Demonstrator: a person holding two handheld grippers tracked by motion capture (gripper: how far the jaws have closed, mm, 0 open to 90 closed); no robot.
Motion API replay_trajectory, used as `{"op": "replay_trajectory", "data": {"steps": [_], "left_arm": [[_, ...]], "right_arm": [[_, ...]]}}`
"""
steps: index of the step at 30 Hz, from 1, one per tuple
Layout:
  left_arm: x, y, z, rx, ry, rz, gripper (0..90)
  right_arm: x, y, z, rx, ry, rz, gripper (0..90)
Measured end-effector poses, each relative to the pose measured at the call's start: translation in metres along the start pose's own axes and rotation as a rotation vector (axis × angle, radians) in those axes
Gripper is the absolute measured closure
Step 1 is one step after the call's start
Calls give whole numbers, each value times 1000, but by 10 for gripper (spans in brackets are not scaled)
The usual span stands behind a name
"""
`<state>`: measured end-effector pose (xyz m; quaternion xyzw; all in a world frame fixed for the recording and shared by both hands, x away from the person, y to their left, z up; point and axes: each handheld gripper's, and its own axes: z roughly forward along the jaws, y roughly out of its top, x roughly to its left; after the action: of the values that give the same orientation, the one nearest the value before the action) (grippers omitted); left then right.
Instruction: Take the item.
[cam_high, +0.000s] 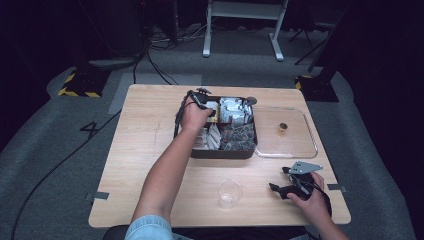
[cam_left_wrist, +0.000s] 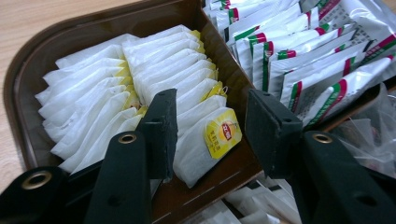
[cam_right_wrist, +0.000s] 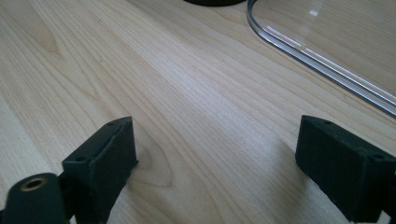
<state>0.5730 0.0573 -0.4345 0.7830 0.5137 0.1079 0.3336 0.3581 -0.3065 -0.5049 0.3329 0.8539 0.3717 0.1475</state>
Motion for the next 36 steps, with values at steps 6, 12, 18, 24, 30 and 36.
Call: {"op": "replay_trajectory", "data": {"steps": [6, 12, 18, 24, 30, 36], "left_arm": [[7, -3, 12, 49, 25, 11, 610], [8, -4, 13, 63, 23, 15, 624], [5, -4, 14, 90, 25, 40, 691], [3, -5, 16, 112, 24, 58, 746], [3, -5, 16, 129, 15, 64, 847], [1, -4, 14, 114, 7, 77, 898]], "right_arm": [[0, 0, 0, 0, 0, 1, 125], [0, 0, 0, 0, 2, -1, 125], [0, 0, 0, -1, 2, 0, 125], [0, 0, 0, 0, 2, -2, 125], [-1, 0, 0, 0, 5, -4, 125], [-1, 0, 0, 0, 5, -5, 125]]}}
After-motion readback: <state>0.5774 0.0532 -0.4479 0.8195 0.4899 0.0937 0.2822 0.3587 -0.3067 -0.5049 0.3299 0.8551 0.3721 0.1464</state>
